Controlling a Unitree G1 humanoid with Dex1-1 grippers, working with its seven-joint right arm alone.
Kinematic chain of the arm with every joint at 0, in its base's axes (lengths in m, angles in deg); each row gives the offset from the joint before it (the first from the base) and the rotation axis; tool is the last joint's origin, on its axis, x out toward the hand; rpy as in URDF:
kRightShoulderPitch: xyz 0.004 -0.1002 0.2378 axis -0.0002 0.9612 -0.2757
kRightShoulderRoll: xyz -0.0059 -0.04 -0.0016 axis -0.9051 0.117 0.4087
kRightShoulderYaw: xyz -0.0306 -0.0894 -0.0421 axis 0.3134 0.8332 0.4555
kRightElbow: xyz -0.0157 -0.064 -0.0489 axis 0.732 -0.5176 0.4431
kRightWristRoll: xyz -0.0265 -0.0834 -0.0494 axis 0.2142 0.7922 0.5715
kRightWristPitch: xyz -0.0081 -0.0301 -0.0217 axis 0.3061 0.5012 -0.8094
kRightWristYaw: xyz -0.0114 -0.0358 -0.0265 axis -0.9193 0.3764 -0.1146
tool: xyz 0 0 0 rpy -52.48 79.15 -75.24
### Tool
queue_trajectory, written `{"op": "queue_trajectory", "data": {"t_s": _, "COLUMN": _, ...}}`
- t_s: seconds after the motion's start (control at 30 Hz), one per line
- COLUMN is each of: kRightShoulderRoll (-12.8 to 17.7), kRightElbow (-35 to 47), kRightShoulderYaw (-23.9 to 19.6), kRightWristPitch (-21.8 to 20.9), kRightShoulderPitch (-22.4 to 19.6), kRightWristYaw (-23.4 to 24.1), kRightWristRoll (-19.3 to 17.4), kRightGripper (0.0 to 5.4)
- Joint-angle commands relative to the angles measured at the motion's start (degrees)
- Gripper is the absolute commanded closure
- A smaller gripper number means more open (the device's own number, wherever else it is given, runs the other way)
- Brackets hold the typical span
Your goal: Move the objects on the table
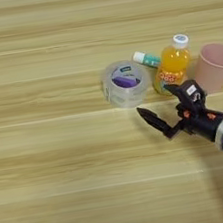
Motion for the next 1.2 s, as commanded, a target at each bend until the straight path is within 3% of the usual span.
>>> {"op": "queue_trajectory", "data": {"t_s": 0.03, "kRightShoulderRoll": 2.5, "kRightElbow": 3.8, "kRightShoulderYaw": 0.4, "kRightWristPitch": -2.6, "kRightShoulderPitch": -3.8, "kRightWristYaw": -0.9, "kRightWristRoll": -0.2, "kRightGripper": 0.04}}
{"op": "queue_trajectory", "data": {"t_s": 0.23, "kRightShoulderRoll": 4.6, "kRightElbow": 3.3, "kRightShoulderYaw": 3.2, "kRightWristPitch": -2.7, "kRightShoulderPitch": -8.0, "kRightWristYaw": -2.8, "kRightWristRoll": 1.9, "kRightGripper": 0.04}}
{"op": "queue_trajectory", "data": {"t_s": 0.5, "kRightShoulderRoll": 6.1, "kRightElbow": -3.4, "kRightShoulderYaw": 8.2, "kRightWristPitch": -2.6, "kRightShoulderPitch": -17.5, "kRightWristYaw": -5.4, "kRightWristRoll": 6.0, "kRightGripper": 0.04}}
{"op": "queue_trajectory", "data": {"t_s": 0.7, "kRightShoulderRoll": 5.1, "kRightElbow": -10.4, "kRightShoulderYaw": 10.8, "kRightWristPitch": -3.6, "kRightShoulderPitch": -22.8, "kRightWristYaw": -6.9, "kRightWristRoll": 7.6, "kRightGripper": 0.04}}
{"op": "queue_trajectory", "data": {"t_s": 1.2, "kRightShoulderRoll": 2.5, "kRightElbow": -16.4, "kRightShoulderYaw": 13.7, "kRightWristPitch": -4.1, "kRightShoulderPitch": -25.4, "kRightWristYaw": -9.3, "kRightWristRoll": 8.1, "kRightGripper": 0.04}}
